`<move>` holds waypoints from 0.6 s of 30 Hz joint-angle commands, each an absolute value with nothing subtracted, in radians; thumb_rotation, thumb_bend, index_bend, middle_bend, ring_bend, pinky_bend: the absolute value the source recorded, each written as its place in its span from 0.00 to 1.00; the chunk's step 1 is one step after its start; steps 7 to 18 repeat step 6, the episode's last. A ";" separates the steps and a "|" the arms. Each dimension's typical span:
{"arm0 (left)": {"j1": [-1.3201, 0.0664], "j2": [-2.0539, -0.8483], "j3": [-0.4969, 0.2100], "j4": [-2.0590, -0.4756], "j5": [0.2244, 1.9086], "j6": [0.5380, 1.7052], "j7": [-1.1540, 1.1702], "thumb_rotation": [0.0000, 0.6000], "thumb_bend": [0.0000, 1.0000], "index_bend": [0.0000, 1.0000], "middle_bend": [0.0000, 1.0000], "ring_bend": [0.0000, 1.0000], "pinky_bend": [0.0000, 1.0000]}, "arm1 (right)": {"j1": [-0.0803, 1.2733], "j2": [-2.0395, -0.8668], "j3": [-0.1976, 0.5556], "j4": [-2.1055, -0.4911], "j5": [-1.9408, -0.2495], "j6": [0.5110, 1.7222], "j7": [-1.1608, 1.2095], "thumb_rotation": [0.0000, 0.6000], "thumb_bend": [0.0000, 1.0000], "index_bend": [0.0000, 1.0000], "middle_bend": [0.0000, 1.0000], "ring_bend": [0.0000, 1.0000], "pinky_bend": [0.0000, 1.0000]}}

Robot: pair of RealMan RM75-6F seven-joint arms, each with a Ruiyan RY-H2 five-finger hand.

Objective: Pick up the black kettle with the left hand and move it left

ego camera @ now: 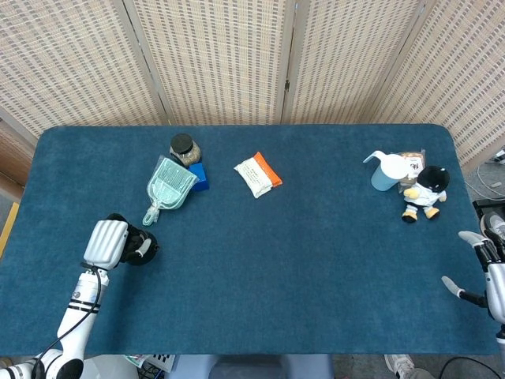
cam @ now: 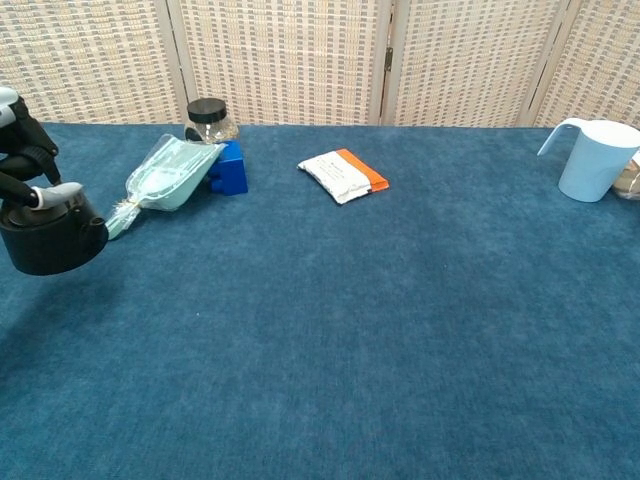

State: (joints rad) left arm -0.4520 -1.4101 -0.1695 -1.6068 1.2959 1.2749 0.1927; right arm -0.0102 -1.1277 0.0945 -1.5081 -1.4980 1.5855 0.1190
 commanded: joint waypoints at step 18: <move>-0.452 -1.409 -0.170 -1.610 1.293 1.271 0.196 1.00 0.31 1.00 1.00 0.87 0.34 | -0.010 -1.127 0.095 -1.508 -1.496 1.585 0.121 1.00 0.15 0.22 0.24 0.12 0.16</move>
